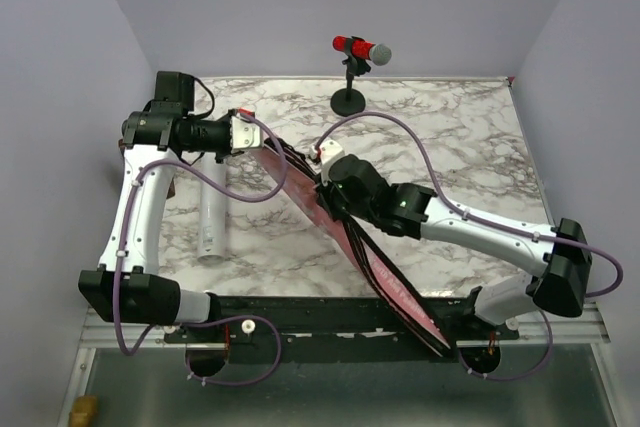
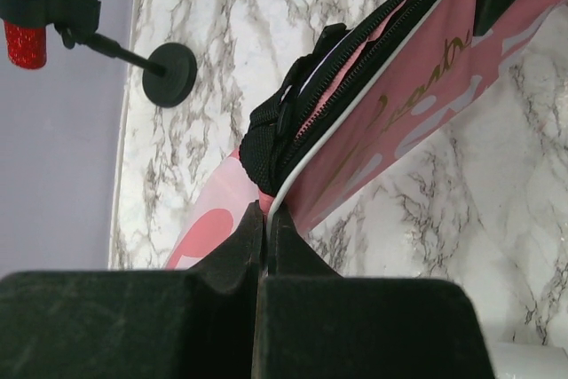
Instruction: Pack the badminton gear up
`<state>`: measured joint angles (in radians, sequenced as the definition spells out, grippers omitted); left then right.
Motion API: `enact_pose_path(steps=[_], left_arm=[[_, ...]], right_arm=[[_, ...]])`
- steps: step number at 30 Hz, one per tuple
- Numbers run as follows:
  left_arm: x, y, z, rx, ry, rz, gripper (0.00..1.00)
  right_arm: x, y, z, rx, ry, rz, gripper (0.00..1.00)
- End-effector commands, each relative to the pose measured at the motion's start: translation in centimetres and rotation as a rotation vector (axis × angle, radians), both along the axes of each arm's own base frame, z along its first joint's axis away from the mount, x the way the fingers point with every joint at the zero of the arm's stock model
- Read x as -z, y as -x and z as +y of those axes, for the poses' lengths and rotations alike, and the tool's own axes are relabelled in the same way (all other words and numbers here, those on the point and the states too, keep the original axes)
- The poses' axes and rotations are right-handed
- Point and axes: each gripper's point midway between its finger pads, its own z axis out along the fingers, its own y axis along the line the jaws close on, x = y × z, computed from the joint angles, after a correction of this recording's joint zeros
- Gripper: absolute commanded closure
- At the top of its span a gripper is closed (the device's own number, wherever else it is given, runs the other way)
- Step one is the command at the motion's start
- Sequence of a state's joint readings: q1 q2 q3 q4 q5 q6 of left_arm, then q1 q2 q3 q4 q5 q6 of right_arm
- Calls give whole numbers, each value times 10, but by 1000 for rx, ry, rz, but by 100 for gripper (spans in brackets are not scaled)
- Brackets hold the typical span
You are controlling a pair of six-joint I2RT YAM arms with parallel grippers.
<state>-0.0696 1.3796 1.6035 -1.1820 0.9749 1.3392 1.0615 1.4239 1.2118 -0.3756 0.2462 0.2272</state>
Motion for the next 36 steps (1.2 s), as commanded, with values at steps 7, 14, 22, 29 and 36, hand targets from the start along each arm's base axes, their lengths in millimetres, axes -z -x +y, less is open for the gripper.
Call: enact_pose_path(steps=[7,14,22,29,36], left_arm=[[21,16,31,-103,-18,111,100],[37,25,40,-114,-45,129,100],[47,45,32,-73,-3,186,100],[61,57,20,-38,32,272,84],[87,67,15,-27,26,293,45]], right_arm=[[-82,-109,4,273,-92,-411,100],[-98,-146,-17,392,-144,-441,100],[-77,-134,-33,404,-159,-359,100],[-20,-82,-42,332,-207,-108,100],[23,-35,-61,309,-243,58,100]])
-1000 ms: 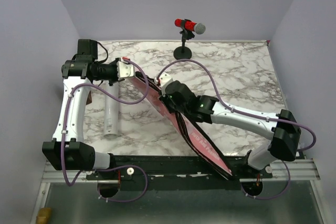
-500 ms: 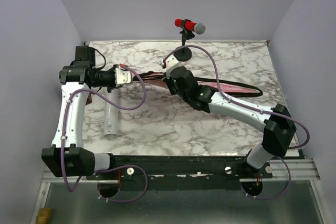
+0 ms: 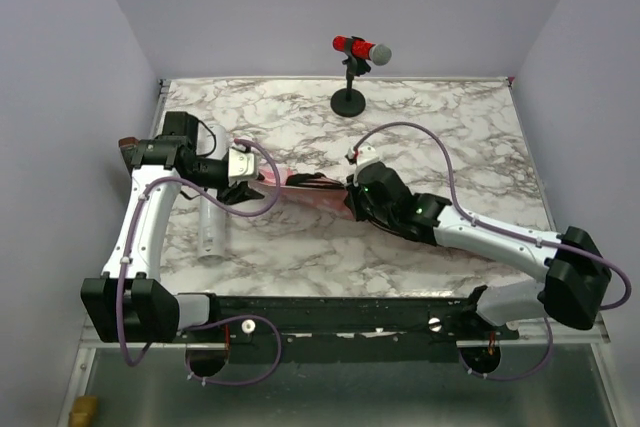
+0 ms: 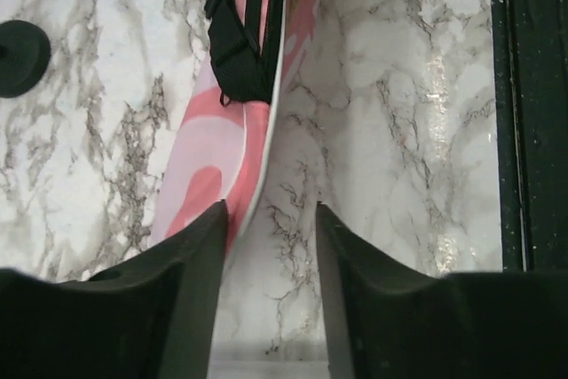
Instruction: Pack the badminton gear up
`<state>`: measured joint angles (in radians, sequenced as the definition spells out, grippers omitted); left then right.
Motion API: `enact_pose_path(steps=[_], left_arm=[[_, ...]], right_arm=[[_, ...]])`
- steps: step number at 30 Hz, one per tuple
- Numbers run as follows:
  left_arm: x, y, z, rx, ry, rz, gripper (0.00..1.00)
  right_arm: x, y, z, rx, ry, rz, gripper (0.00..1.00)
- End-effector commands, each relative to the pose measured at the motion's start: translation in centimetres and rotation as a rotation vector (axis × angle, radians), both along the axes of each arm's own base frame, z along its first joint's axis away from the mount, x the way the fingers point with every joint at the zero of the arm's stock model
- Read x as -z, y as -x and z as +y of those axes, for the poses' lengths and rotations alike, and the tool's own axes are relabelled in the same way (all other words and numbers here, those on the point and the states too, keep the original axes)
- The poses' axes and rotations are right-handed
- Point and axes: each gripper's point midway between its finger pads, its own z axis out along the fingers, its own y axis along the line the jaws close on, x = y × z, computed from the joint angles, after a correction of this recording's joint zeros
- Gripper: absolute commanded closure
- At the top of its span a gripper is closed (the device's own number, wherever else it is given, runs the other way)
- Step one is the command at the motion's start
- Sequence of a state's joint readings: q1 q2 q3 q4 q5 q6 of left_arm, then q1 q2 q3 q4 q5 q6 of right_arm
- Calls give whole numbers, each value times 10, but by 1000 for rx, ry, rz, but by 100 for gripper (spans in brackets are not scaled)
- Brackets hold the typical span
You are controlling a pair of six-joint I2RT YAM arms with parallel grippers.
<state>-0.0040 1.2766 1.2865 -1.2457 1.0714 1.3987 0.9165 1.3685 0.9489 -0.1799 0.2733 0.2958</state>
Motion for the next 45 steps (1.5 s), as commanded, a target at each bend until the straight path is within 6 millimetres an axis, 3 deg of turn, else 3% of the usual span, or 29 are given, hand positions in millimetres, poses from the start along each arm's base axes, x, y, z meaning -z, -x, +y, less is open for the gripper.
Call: enact_pose_path(steps=[1,2,4,7,12,19,25,28,32,35,40,45], left_arm=[[20,18,1,2,-44,70,33],[23,18,1,4,-50,81,16],[26,19,0,24,-57,88,1],[31,15,-3,30,-56,83,1],[23,-10,-12,-11,-43,-18,1],[-9,-24,-21,8,-38,-94,1],[-36,-7,-26,65,-9,-101,1],[-24,2,-24,87,-25,-62,1],[15,17,-21,140,-113,11,1],[31,11,-21,137,-133,35,1],[34,-7,-25,121,-130,-4,1],[42,2,-30,179,-156,18,1]], right_arm=[[-32,6,-8,104,-225,16,100],[-30,11,-10,100,-230,26,100],[-31,20,-9,77,-241,45,100],[-27,34,-2,25,-247,76,100],[-12,55,5,-51,-223,126,100],[-3,61,0,-52,-195,135,100],[-1,59,3,-57,-184,136,100],[0,59,7,-66,-187,140,100],[1,59,8,-70,-188,141,100],[2,63,11,-80,-188,143,100],[12,73,14,-99,-175,151,100],[21,81,19,-111,-154,160,100]])
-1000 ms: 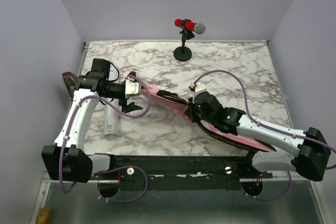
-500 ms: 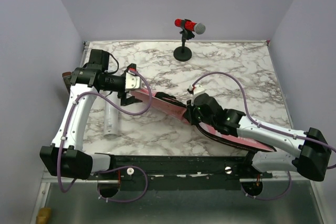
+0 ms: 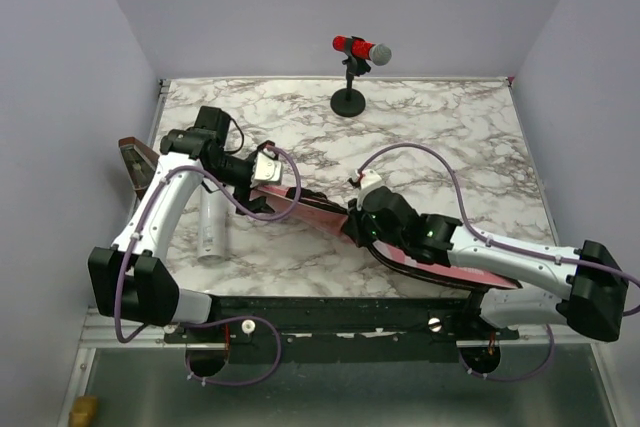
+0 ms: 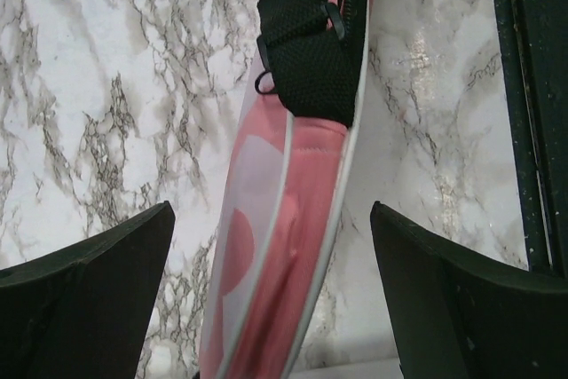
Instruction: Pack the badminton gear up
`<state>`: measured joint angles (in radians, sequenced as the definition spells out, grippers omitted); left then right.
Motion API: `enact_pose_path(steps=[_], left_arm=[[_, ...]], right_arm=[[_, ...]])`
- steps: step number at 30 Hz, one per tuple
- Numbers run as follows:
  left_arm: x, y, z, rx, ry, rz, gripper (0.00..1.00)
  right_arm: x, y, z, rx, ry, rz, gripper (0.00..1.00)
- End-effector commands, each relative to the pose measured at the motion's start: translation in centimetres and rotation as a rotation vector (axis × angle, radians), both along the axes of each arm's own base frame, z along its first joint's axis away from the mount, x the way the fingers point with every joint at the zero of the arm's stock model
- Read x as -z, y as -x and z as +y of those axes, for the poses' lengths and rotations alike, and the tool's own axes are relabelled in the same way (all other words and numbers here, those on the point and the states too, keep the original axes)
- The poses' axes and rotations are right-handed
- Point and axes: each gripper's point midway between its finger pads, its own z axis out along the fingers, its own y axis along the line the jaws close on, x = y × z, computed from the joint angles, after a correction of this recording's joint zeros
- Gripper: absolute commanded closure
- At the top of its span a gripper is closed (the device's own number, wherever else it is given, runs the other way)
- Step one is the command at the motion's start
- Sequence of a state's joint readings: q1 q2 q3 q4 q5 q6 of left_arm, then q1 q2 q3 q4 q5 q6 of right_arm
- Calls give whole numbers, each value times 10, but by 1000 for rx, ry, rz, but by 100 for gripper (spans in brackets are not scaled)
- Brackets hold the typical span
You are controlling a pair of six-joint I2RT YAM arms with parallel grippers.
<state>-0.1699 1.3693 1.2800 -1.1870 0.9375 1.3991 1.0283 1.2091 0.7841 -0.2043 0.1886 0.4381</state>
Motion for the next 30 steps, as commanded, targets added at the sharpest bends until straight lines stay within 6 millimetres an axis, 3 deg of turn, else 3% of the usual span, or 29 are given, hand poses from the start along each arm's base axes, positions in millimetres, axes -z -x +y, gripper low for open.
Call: enact_pose_path(steps=[1,4,6,8,9,14,16,21,24,30], left_arm=[[7,10,-4,70,-32,-6,1],[18,21,0,100,-59,-36,10],[28,25,3,98,-68,-83,23],[36,25,5,89,-74,-141,54],[39,23,6,75,-72,-164,98],[41,21,7,38,-66,-214,100],[41,21,7,37,-67,-207,100],[40,20,6,32,-59,-237,100],[42,16,5,17,-63,-260,100],[47,5,11,-8,-108,-338,100]], right_arm=[[3,9,17,-10,-57,30,99],[6,12,20,-23,-57,43,91],[2,12,23,-27,-68,43,89],[-4,11,26,-38,-74,35,87],[-8,10,28,-40,-84,29,86],[-26,12,38,-72,-129,29,79],[-37,11,42,-74,-154,16,72],[-79,8,57,-103,-253,-28,61],[-95,9,66,-124,-308,-36,60],[-108,22,81,-218,-381,-14,57]])
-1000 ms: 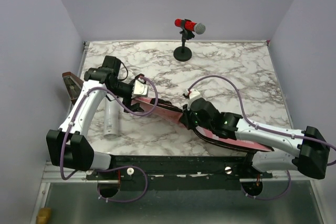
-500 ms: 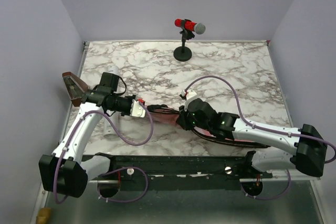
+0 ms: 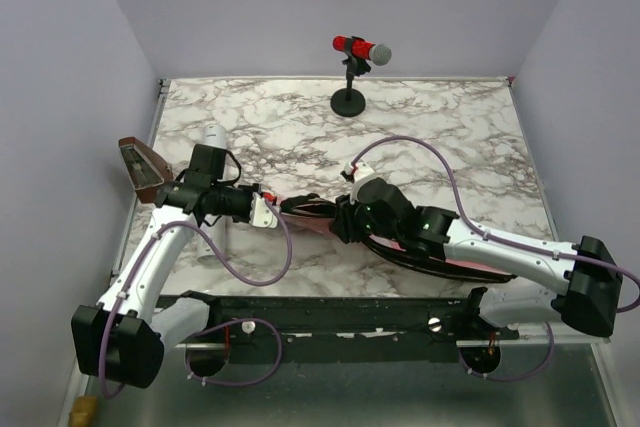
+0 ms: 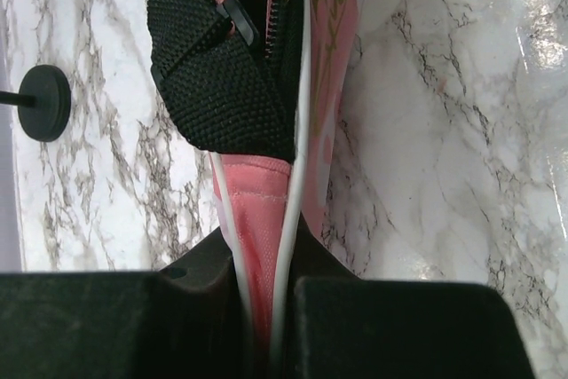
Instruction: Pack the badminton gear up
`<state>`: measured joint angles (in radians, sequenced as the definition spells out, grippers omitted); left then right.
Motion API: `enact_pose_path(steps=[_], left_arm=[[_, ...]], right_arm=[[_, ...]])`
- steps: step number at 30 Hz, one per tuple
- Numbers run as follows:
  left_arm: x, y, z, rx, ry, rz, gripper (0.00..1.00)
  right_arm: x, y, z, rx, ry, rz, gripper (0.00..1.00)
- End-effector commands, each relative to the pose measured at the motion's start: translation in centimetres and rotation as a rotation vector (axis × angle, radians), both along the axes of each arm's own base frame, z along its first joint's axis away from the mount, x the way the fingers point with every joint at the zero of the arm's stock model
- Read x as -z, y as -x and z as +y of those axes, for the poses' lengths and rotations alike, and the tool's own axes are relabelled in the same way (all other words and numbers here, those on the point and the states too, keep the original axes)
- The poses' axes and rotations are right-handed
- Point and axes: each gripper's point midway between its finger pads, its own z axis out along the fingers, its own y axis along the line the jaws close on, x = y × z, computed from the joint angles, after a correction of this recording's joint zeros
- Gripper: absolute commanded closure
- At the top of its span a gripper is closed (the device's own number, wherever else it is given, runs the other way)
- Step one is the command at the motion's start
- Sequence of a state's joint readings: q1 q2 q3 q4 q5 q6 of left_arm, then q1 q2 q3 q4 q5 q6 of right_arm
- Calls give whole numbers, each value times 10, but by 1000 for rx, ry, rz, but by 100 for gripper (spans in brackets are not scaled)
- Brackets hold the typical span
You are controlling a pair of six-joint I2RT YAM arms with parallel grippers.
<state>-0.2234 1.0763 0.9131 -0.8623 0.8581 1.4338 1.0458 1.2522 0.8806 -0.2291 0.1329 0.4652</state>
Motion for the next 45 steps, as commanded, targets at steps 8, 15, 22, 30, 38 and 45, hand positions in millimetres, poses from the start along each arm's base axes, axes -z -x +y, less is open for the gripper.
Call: enact_pose_path(steps=[8,15,22,30,38,45], left_arm=[[-16,-35,9,-99,-44,-96,100],[-37,-29,4,-93,14,-35,100],[-78,-24,-7,-97,114,30,100],[-88,5,-15,-46,160,102,100],[-46,8,-3,-47,54,28,100],[-45,10,-1,-34,41,-7,100]], right_arm=[[-122,29,68,-273,-414,-77,49],[-153,22,83,-296,-464,-137,49],[-200,5,85,-286,-458,-277,51],[-225,-8,69,-263,-373,-384,48],[-227,-6,76,-299,-383,-358,49],[-187,-9,53,-240,-301,-284,51]])
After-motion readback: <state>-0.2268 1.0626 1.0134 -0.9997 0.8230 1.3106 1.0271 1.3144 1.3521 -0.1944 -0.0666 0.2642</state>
